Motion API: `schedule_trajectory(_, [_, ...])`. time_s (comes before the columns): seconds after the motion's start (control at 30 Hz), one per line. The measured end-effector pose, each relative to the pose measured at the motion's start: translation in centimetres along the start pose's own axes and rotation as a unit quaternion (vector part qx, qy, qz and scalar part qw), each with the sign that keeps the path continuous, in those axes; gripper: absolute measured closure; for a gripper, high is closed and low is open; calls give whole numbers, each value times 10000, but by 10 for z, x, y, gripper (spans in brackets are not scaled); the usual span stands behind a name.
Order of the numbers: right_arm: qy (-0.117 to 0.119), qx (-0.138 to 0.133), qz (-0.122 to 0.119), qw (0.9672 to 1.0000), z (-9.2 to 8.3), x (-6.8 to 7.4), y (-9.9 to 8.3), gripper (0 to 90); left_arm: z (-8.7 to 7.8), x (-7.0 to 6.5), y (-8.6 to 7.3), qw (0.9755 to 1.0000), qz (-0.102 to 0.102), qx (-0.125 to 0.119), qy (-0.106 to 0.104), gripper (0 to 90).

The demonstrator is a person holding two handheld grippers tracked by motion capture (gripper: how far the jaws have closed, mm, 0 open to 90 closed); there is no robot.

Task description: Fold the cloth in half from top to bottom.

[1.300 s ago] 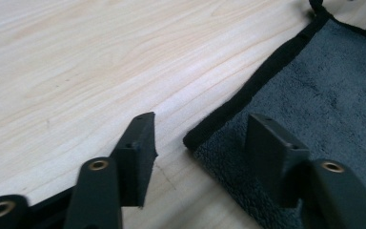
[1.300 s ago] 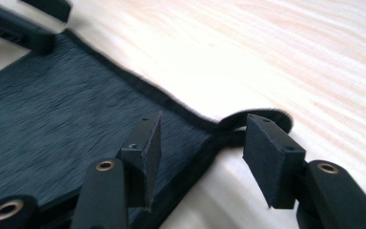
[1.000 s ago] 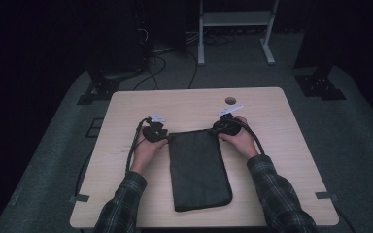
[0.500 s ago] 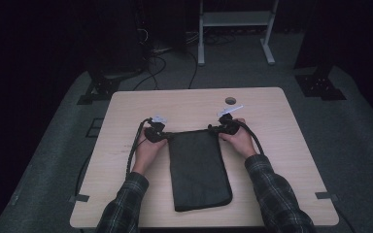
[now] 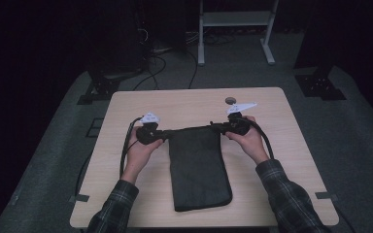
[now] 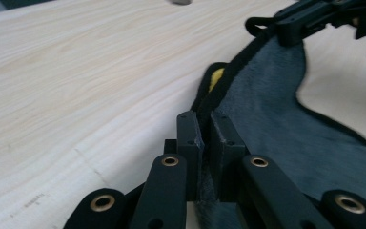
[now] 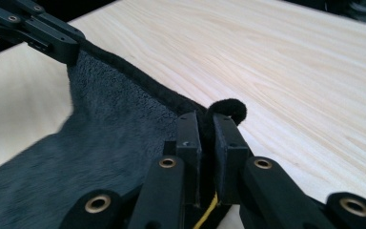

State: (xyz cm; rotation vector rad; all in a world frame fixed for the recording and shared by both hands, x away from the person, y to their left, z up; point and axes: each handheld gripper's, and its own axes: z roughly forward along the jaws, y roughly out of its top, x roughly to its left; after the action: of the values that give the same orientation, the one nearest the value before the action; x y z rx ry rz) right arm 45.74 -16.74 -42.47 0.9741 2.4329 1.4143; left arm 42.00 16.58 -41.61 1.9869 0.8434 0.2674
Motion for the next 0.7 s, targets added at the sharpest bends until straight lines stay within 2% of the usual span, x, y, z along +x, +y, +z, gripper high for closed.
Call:
schedule_trajectory(0.13, [108,-49,-145,9998,-14,14,-7,815,-15,-16,-8,9998,60,-69,-198,834])
schedule_trajectory(0.4, [409,-68,-303,9987,-40,42,-36,815,-34,-50,-31,9985,181,-14,-526,833])
schedule_trajectory(0.53, [549,-73,-297,9980,-52,54,-50,814,-41,-67,-45,9976,267,54,-640,833])
schedule_trajectory(0.7, [683,1,-374,9970,-64,72,-66,814,-49,-81,-58,9966,314,136,-747,832])
